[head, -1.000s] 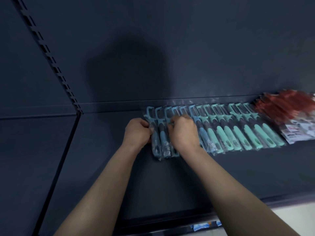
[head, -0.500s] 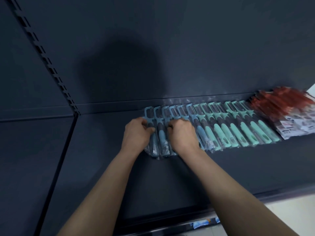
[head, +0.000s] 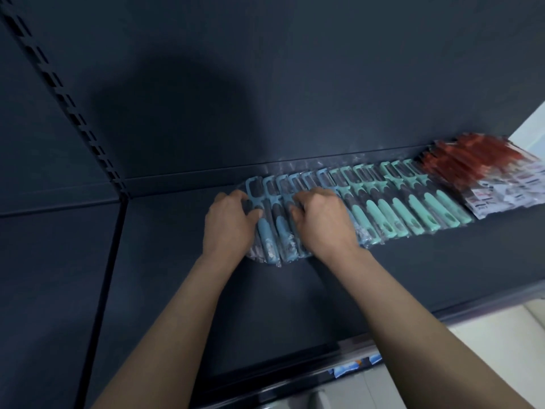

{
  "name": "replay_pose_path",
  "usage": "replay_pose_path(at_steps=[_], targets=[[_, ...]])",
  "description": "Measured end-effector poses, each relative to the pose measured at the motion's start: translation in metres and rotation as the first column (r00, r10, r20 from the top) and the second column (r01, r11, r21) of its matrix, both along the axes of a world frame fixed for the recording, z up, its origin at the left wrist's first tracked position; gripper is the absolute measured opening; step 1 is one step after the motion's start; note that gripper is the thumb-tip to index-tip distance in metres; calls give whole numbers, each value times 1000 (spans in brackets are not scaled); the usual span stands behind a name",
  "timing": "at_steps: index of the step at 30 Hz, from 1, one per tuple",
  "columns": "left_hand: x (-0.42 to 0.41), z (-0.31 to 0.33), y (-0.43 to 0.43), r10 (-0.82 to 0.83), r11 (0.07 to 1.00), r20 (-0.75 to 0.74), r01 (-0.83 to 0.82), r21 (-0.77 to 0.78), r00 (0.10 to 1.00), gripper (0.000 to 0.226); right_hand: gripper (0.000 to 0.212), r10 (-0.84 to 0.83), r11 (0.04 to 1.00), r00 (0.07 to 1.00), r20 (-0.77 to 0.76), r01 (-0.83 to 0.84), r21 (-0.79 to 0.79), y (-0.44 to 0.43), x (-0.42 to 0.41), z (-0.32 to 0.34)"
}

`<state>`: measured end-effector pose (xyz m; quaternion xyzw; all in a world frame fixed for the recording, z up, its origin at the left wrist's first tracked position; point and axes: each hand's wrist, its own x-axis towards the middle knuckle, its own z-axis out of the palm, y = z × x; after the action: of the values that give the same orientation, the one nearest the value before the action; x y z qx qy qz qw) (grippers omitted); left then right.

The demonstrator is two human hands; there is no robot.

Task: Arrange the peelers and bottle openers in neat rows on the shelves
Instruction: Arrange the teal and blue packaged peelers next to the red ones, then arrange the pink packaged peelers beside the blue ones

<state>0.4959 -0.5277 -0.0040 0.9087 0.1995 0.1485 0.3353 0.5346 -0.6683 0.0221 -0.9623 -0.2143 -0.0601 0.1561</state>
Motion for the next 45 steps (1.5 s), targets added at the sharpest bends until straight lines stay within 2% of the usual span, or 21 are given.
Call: replay_pose_path(at_steps=[3, 7, 13, 19, 25, 28, 34, 45], targets=[[-7, 3, 6, -12, 997, 19, 10, 71, 1000, 28, 27, 16, 1000, 1000, 8, -16, -18, 1, -6, 7], [-19, 9, 11, -20, 996, 49, 15, 90, 999, 26, 31, 57, 998, 998, 20, -57, -19, 4, -15, 15], [-45, 28, 7, 26, 980, 121, -49, 191, 992, 26, 34, 212, 975, 976, 49, -208, -77, 14, -20, 28], [-77, 51, 6, 109, 930, 105, -139, 341, 988, 29, 35, 369, 929, 923, 108, -361, -87, 25, -30, 42], [-131, 65, 17, 227, 825, 70, -230, 516, 971, 27, 36, 528, 849, 836, 150, -524, -65, 58, -61, 49], [-169, 68, 37, 310, 766, 59, -286, 575, 949, 26, 37, 610, 791, 776, 163, -608, -67, 87, -87, 56], [-257, 73, 94, 473, 686, 84, -427, 589, 877, 26, 35, 732, 676, 653, 193, -732, -88, 160, -162, 65], [-458, 71, 234, 650, 611, 31, -547, 572, 759, 32, 37, 860, 505, 491, 140, -859, -82, 331, -356, 61]])
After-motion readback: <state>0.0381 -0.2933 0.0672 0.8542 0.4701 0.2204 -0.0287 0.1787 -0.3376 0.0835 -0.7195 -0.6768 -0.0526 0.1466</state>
